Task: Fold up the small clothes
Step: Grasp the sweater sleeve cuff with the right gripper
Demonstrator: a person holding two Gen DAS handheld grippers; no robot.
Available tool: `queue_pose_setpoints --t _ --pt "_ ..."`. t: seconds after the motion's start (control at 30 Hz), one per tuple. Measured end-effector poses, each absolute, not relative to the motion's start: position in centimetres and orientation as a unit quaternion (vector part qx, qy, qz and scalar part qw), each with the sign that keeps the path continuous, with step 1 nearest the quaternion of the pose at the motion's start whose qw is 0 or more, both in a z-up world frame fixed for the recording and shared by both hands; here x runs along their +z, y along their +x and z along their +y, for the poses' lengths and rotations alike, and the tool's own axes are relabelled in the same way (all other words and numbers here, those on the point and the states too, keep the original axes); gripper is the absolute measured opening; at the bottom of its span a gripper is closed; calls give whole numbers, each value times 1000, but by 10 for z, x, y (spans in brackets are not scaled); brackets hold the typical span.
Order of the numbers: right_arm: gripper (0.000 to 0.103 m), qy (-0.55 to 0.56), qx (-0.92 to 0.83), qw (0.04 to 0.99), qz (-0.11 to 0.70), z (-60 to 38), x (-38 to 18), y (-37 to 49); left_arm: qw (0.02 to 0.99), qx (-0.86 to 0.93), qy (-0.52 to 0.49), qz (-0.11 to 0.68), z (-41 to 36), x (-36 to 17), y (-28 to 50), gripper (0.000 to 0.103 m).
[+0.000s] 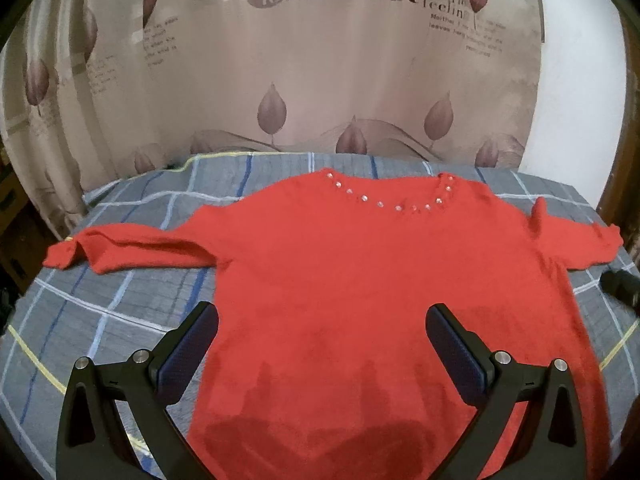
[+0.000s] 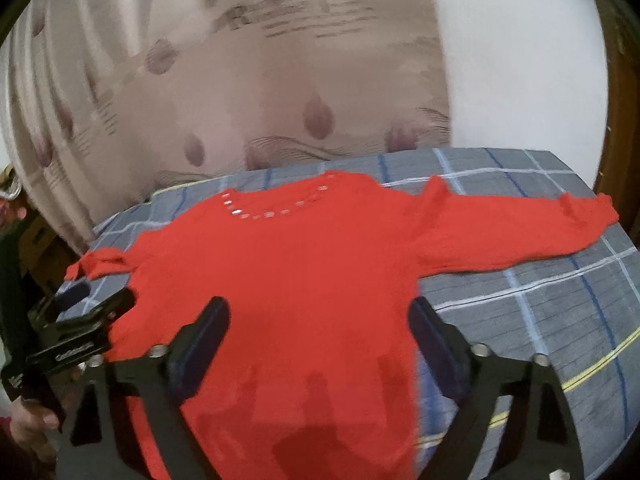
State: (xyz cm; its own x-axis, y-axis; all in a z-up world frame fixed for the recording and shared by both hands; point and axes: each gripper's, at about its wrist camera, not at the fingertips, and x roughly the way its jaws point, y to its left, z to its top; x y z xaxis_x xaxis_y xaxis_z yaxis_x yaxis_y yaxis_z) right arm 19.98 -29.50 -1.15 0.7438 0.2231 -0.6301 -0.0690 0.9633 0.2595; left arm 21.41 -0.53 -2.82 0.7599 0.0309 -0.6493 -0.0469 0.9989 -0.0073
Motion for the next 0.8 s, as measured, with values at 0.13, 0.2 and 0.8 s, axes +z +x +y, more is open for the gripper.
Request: queue_pose_setpoints --t 0.13,0.2,0.8 --pt "62 230 29 906 355 -383 -28 208 932 1 -28 361 1 -45 218 103" --pt "61 294 -17 890 347 -438 -41 208 926 -7 -38 375 3 -55 220 103" --pt "51 477 -72 819 311 -641 -93 259 909 -15 -69 411 6 -71 228 103"
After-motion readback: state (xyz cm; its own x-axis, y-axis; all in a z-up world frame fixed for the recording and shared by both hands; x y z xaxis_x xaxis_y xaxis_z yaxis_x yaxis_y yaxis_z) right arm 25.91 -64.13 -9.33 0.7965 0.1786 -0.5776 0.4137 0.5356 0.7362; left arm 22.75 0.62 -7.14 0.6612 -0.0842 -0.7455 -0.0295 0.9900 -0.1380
